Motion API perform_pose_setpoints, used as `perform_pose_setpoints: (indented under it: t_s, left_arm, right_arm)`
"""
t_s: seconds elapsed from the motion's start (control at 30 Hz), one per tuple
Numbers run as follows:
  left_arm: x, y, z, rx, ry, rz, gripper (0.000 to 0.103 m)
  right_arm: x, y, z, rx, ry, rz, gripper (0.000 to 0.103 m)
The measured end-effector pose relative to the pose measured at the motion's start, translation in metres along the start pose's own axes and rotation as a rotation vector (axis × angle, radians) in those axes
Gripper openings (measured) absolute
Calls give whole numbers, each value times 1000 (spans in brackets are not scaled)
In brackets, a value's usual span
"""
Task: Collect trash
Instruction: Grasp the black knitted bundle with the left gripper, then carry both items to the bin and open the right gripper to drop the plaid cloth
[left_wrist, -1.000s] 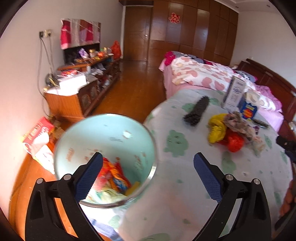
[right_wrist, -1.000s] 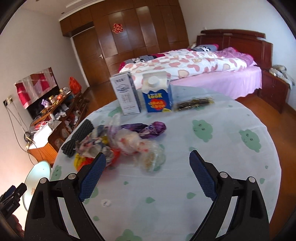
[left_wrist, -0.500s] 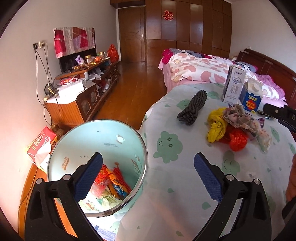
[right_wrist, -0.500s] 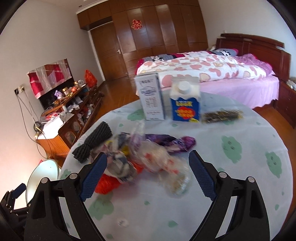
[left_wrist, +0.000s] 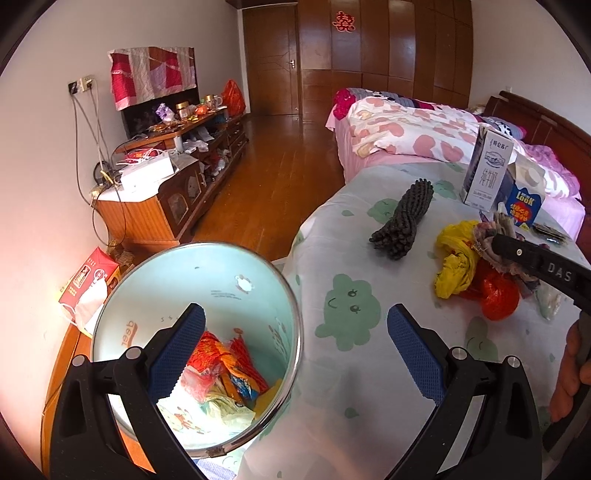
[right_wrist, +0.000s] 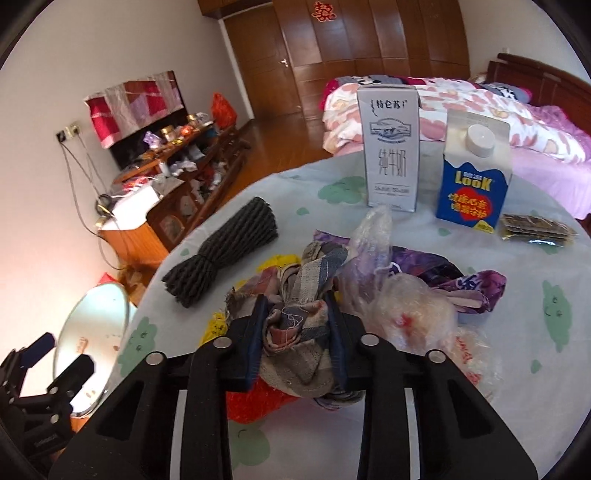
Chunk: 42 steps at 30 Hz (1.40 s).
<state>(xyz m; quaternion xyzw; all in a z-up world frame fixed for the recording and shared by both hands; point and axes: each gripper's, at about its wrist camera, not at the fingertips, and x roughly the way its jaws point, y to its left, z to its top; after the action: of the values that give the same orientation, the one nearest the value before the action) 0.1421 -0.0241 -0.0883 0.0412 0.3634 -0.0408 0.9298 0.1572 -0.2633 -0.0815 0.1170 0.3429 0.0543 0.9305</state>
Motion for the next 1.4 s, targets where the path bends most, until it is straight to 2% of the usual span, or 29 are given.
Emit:
perform_pose_setpoints:
  t_s: [0.17,0.23,0.37,0.47,0.6,0.8,0.87,0.9,0.93,1.13,1.4]
  left_arm:
    - [5,-12,20,15,-10,-21,97]
    - [14,-18,30,15,6,-36,97]
    - [35,-37,52,39,26,-74,96]
    - [48,-55,67,88,3,-55,95]
    - [72,-84,85,188,-2,-54,82]
    - [107,-108,91,229,73,-68,70]
    - [115,-111,90,230,106,-80,54]
    - [118,-111,90,224,120,-96,36]
    - [121,-110,89,214,138,-118,27]
    - [110,-106,85,176,113,-150,23]
    - [37,-84,69,116,9,-168,23]
  right_arm:
    - [-33,-15,2,48,-177,0,26]
    - [-49,-27,2,74,-273,-57,26]
    - [-56,-40,-4,109,-340,-178,26]
    - [-50,-49,-6,141,-327,-223,26]
    - [-44,-60,-6,178,-297,-227,26]
    - [-39,-75,-4,186,-247,-240,27]
    - [-37,-76,-5,184,-241,-240,27]
    - [-35,-77,-4,184,-241,-240,27]
    - [-34,-77,-5,184,-242,-240,27]
    - [-33,-77,-6,184,-255,-238,27]
    - [-38,-68,-8,133,-312,-233,27]
